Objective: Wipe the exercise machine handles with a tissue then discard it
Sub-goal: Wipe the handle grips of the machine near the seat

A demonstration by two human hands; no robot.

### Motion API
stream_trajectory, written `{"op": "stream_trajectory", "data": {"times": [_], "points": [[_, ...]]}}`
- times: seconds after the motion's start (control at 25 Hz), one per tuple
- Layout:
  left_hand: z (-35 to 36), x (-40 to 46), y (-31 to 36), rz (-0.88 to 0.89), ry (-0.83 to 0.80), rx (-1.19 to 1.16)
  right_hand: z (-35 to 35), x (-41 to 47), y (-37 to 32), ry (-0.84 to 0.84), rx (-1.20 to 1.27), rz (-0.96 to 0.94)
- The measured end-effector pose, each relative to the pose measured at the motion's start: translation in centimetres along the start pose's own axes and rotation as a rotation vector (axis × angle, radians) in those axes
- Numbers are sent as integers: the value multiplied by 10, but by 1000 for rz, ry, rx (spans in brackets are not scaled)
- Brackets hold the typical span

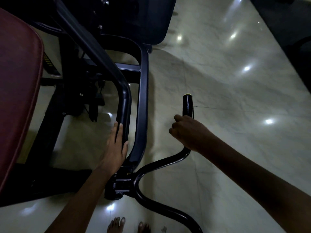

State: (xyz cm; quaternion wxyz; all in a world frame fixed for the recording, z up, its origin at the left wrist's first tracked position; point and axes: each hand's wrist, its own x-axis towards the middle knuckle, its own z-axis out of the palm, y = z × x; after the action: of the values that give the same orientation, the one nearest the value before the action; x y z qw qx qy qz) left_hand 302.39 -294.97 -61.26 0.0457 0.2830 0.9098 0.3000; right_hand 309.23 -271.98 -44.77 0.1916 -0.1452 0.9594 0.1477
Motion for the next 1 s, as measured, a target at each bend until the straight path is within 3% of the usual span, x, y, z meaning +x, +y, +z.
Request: {"op": "stream_trajectory", "data": {"times": [0.08, 0.16, 0.24, 0.32, 0.52, 0.64, 0.72, 0.8, 0.88, 1.0], "points": [[0, 0, 1, -12, -6, -8, -2, -9, -2, -6, 112, -16], [1, 0, 0, -15, 5, -8, -2, -17, 8, 107, 363, 83], [2, 0, -2, -13, 9, -14, 8, -21, 31, 458, 603, 295], [3, -1, -1, -20, 1, -21, 25, -21, 52, 760, 597, 479], [1, 0, 1, -13, 9, -9, 44, 6, 52, 841, 663, 519], [1, 0, 1, -17, 7, -20, 44, 22, 55, 980, 839, 727], [1, 0, 0, -10, 15, -26, 48, 31, 64, 973, 1072, 972], [2, 0, -1, -5, 16, -35, 51, 34, 68, 871, 1536, 1142], [3, 0, -1, 1, 14, -36, 53, 33, 69, 754, 1985, 1155], [2, 1, -1, -1, 24, -36, 58, 27, 66, 568, 2285, 1033]]}}
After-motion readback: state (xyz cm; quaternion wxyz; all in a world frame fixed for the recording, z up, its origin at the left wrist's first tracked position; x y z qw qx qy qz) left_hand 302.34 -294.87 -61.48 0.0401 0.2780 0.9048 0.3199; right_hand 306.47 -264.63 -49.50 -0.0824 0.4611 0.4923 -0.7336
